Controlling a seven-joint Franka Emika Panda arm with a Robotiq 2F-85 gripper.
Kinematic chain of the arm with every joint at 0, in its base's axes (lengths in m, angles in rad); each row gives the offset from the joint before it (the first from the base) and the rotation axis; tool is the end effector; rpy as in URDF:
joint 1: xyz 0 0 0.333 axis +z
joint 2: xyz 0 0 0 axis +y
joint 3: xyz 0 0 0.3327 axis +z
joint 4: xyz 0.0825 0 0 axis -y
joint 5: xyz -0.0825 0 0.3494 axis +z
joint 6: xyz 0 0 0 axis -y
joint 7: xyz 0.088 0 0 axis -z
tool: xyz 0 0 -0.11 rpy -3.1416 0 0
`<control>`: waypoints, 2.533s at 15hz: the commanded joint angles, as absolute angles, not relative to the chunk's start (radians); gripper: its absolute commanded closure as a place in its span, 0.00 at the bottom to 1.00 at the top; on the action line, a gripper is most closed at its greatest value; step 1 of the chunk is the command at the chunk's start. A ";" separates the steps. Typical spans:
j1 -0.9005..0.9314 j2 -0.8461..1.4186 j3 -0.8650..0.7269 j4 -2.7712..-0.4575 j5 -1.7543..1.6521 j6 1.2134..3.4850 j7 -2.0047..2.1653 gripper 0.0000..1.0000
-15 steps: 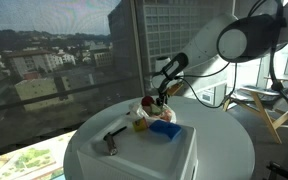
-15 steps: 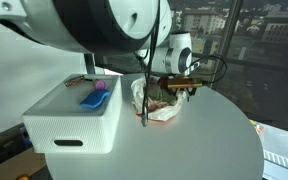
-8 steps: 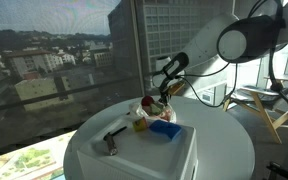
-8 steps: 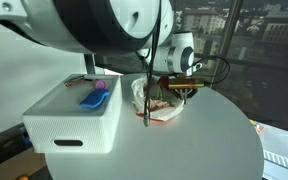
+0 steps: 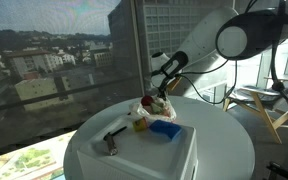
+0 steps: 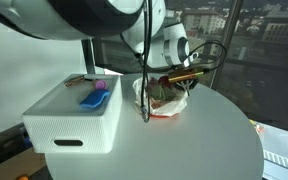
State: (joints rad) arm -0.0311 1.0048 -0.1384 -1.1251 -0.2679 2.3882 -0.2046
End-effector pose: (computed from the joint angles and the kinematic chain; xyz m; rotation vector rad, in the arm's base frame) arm 0.7731 -0.0951 0.2472 2.7417 0.3964 0.2782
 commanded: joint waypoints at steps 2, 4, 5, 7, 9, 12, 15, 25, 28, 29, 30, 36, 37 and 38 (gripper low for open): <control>0.084 0.924 -0.280 -1.256 -0.465 2.454 -0.089 0.97; 0.121 0.901 -0.318 -1.299 -0.532 2.465 -0.035 0.97; 0.138 0.884 -0.332 -1.322 -0.557 2.469 -0.004 0.97; 0.168 0.846 -0.355 -1.365 -0.604 2.483 0.050 0.97; 0.191 0.800 -0.368 -1.405 -0.652 2.497 0.107 0.97; 0.213 0.729 -0.372 -1.449 -0.726 2.496 0.185 0.98; 0.213 0.660 -0.355 -1.487 -0.801 2.488 0.250 0.97; 0.185 0.487 -0.289 -1.622 -0.945 2.533 0.430 0.97; 0.171 0.435 -0.269 -1.652 -0.986 2.567 0.479 0.98; 0.165 0.428 -0.262 -1.658 -0.994 2.567 0.483 0.98; 0.155 0.425 -0.249 -1.668 -0.993 2.564 0.476 0.98; 0.084 0.420 -0.156 -1.772 -0.938 2.653 0.405 0.83; 0.087 0.416 -0.158 -1.782 -0.955 2.656 0.413 0.69; 0.106 0.413 -0.183 -1.783 -1.012 2.658 0.455 0.63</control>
State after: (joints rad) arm 0.1034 0.4577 -0.1746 -1.7382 -0.9514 2.6232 0.4349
